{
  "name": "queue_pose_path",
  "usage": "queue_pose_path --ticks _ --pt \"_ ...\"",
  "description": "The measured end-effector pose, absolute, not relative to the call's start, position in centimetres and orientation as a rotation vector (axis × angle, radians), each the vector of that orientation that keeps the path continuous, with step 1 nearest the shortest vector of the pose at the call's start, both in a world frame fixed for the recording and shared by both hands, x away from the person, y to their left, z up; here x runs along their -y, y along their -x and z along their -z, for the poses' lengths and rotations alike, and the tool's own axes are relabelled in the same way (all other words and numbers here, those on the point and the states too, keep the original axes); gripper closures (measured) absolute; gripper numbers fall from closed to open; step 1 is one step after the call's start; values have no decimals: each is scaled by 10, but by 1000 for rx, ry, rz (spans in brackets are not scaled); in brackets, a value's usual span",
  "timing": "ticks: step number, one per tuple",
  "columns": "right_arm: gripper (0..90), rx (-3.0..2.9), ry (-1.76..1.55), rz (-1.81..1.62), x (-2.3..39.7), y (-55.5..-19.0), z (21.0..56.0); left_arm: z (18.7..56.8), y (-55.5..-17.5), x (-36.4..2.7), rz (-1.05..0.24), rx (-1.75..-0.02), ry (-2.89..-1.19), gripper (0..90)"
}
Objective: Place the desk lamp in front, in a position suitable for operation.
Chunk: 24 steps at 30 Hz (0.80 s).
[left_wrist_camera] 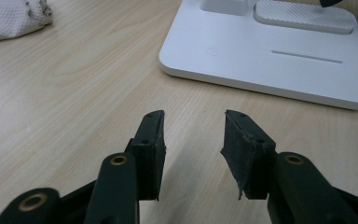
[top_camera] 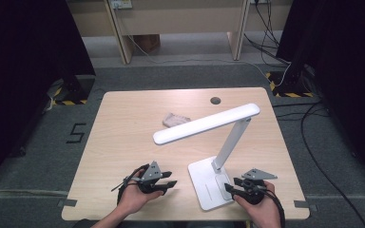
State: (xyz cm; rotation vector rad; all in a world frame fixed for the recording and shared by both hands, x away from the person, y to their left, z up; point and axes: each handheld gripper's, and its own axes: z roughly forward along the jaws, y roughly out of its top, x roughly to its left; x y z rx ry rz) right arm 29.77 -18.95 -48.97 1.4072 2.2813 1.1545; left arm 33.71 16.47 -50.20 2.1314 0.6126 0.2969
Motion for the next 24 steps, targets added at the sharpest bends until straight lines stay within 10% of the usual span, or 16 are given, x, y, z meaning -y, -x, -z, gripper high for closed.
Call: queue_pose_path --ticks 24 --pt "574 -2301 -1516 -1196 168 -300 497 506 -339 -138 -175 -647 -2143 812"
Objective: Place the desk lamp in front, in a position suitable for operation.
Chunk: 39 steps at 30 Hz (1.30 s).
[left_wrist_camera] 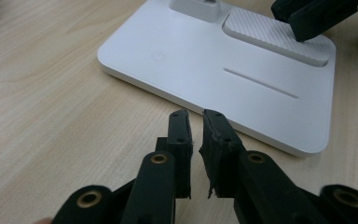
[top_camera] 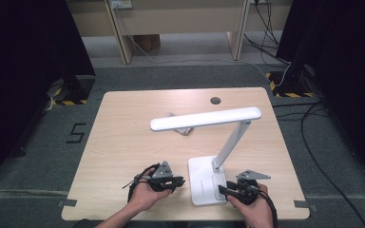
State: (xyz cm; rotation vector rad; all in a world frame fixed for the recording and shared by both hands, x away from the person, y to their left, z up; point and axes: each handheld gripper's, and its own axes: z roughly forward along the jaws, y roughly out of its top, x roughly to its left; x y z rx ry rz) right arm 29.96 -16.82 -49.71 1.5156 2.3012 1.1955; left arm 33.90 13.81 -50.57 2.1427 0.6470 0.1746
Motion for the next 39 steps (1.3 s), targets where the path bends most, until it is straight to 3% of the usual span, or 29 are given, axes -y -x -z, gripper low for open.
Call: queue_pose_path --ticks 16,23,26,30,35,39 --pt "578 -2339 -1467 -1226 148 -298 499 510 -336 -138 -175 -660 -2161 850" --pt "639 -2330 -1447 -1238 150 -299 499 510 -337 -139 -184 -686 -2163 864" --pt "664 -2293 -1425 -1253 152 -300 494 511 -336 -139 -180 -680 -2169 863" --pt "632 -2137 -1368 -1331 160 -304 475 511 -335 -138 -174 -680 -2169 856" --pt "556 -1943 -1311 -1430 169 -316 441 508 -335 -139 -190 -686 -2159 818" --pt "521 -1877 -1273 -1458 169 -327 423 503 -335 -138 -216 -688 -2117 705"
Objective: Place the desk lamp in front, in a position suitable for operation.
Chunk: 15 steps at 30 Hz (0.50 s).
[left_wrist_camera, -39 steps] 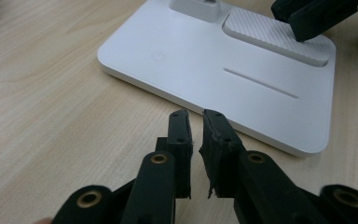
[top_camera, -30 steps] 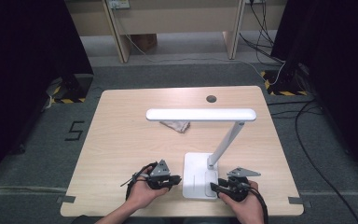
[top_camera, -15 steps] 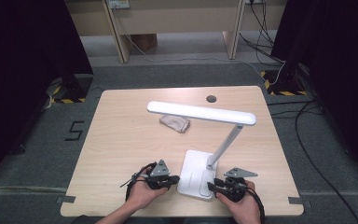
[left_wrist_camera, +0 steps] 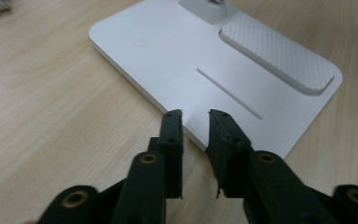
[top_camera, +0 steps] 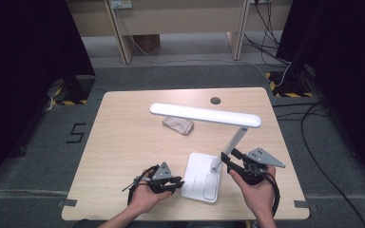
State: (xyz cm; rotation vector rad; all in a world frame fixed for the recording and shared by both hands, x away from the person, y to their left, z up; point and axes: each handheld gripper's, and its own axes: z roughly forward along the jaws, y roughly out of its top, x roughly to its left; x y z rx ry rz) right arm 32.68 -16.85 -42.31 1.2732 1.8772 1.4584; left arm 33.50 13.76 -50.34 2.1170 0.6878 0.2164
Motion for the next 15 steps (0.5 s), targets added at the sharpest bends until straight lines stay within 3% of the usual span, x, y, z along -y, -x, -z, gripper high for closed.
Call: queue_pose_path --ticks 4,8,15 --pt "525 -1825 -1241 -1448 162 -337 414 506 -335 -134 -203 -678 -2128 572" --pt "550 -1808 -1225 -1421 156 -344 411 510 -335 -131 -194 -689 -2128 507" --pt "575 -1801 -1150 -1437 157 -354 406 509 -337 -132 -200 -687 -2131 496"
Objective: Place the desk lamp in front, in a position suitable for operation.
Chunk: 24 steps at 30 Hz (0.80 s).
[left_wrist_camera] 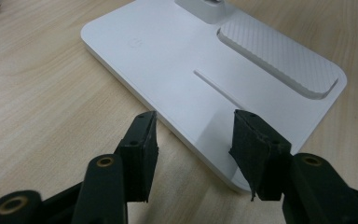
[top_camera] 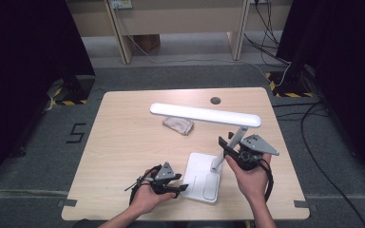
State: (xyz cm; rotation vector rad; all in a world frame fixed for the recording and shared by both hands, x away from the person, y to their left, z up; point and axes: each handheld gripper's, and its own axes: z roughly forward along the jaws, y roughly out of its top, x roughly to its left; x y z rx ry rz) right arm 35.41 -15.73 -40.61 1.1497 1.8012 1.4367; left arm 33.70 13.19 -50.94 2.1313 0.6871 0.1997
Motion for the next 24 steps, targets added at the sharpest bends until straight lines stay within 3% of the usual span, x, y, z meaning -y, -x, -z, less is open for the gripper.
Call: queue_pose_path --ticks 11,19,24 --pt "623 -1785 -1127 -1465 158 -351 412 509 -336 -130 -211 -677 -2136 498" --pt "558 -1807 -1090 -1482 162 -349 412 509 -335 -129 -212 -673 -2137 499" --pt "599 -1813 -1088 -1457 160 -349 413 509 -334 -128 -218 -673 -2138 501"
